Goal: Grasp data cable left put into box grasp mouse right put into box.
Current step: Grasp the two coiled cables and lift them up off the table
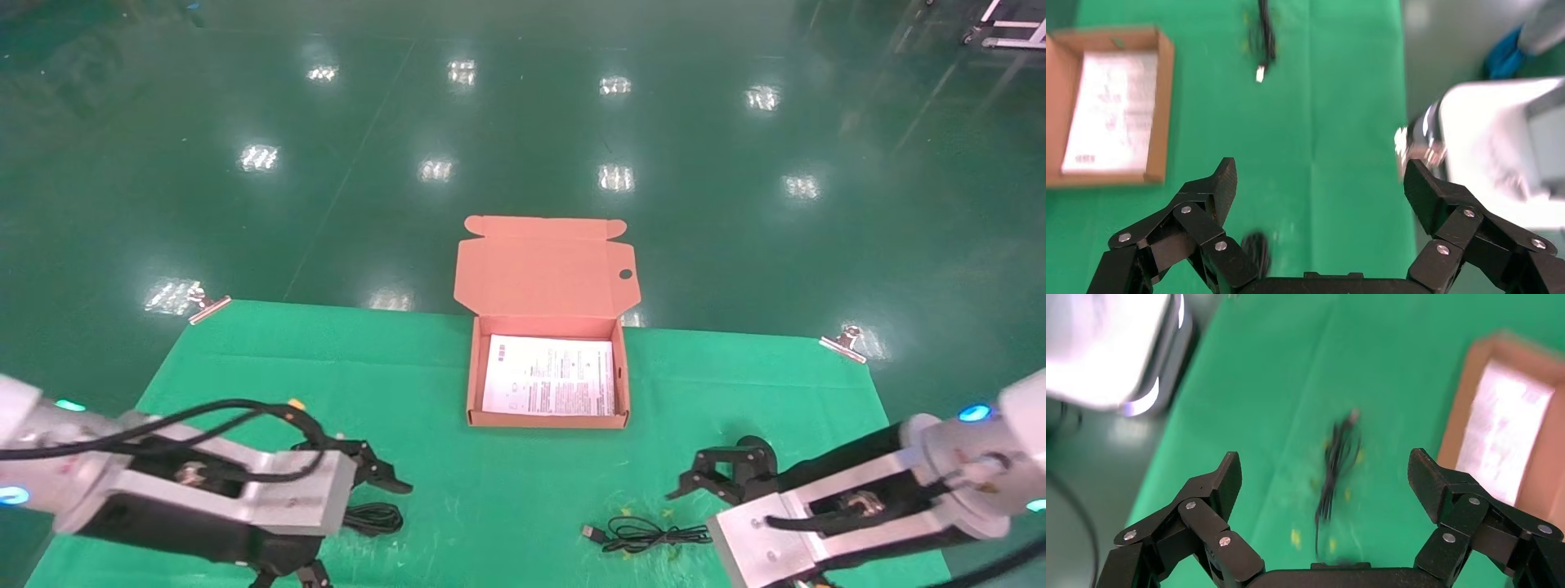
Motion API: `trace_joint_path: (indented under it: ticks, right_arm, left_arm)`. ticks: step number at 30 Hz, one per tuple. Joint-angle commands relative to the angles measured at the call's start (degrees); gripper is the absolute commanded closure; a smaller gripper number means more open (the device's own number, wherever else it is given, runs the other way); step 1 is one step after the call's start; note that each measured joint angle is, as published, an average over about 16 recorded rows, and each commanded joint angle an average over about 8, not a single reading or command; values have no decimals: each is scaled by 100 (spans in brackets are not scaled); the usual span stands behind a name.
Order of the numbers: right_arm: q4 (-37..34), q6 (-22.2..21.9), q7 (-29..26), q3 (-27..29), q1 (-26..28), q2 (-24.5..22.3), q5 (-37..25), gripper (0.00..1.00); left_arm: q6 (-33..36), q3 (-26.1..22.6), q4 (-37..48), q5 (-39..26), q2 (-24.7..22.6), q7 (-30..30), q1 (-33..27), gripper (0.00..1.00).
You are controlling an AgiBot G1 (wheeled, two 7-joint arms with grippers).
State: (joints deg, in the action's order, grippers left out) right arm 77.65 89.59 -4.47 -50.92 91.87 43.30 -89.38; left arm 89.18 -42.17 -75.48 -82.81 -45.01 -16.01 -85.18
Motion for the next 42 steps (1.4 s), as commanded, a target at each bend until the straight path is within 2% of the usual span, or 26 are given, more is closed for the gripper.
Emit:
trace_joint_path:
  ticks: [1,6,11,18,24,33,42]
  right_arm:
    - [6,-22,41,-339,183,119,-349,0]
    - [15,-129,100,-917,301,414,-1082,0]
    - [13,-342,14,-1242,179,569,-1562,0]
    - [9,-1031,-372,-1352,-307,571,-2024,0]
    - [10,-1800,-659,-1336,-810,539,-2324,0]
    - [-9,-2811,-982,-1327,-1419,570,-2826,0]
    - [-61,-3319,-1331,-1319,-1740,694,-3202,0]
  left_arm:
    - [-13,-216,2,-278,-91,-19,-106,0]
    - [-188,-625,-57,-1050,-358,-62,-129,0]
    - [-425,-960,-108,-1805,-616,-131,-26,0]
    - [-763,-1226,-39,-2521,-870,-399,194,0]
    - [-1004,-1280,187,-2853,-1017,-724,292,0]
    - [-1336,-1255,914,-3022,-1227,-1005,380,0]
    - [-1798,-1269,1608,-3255,-1412,-965,462,0]
